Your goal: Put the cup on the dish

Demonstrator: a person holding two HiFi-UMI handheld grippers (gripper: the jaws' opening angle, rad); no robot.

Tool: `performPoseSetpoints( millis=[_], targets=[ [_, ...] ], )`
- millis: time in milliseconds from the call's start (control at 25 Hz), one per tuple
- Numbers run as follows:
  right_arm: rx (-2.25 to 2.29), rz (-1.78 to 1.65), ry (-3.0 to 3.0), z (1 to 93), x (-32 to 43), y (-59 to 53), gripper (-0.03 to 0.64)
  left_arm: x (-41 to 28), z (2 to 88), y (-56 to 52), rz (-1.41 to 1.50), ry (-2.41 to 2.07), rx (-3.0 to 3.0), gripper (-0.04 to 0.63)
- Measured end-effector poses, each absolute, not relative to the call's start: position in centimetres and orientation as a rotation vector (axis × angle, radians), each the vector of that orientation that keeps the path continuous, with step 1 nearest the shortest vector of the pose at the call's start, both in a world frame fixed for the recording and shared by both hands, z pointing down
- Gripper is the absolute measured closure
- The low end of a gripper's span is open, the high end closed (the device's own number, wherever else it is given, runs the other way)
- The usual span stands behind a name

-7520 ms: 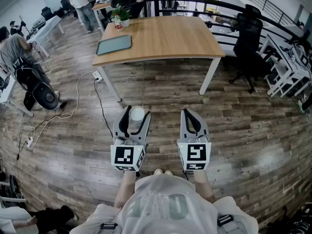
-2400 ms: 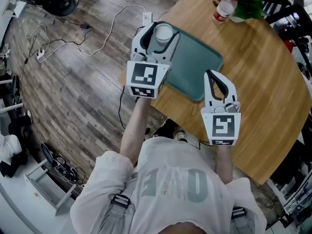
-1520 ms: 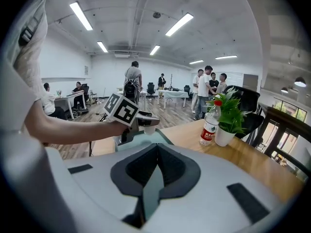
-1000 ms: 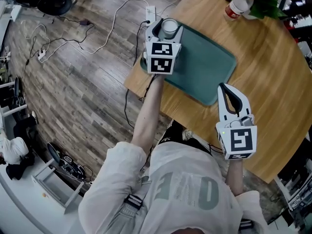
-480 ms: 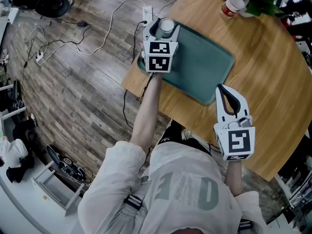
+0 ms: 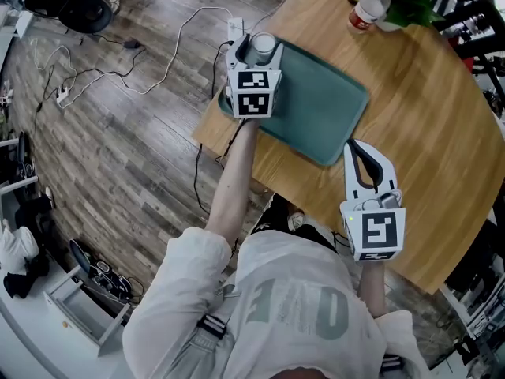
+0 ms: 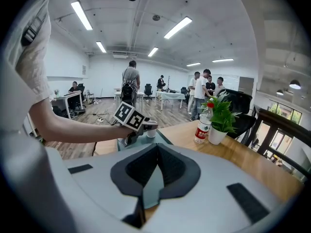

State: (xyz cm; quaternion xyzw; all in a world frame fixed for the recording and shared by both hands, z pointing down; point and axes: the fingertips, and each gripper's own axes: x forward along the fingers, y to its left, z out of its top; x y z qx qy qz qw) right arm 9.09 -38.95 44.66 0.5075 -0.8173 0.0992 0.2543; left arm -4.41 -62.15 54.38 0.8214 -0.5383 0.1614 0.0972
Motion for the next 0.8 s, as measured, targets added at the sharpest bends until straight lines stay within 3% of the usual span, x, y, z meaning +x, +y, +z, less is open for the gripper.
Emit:
performPoseSetpoints(
  millis=[400,800],
  targets=[
    [1.526,0.164,-2.242,40.5,10.5,-35.0,0.597,-3.6,42.1,-55.2,0.218,-1.577,2.651,0.313],
    [1.797,0.021,-2.181,34.7,16.6,-27.6,0.597,5.3,23.0,-42.5,-0.315,-1.352,3.021,0.331]
  ],
)
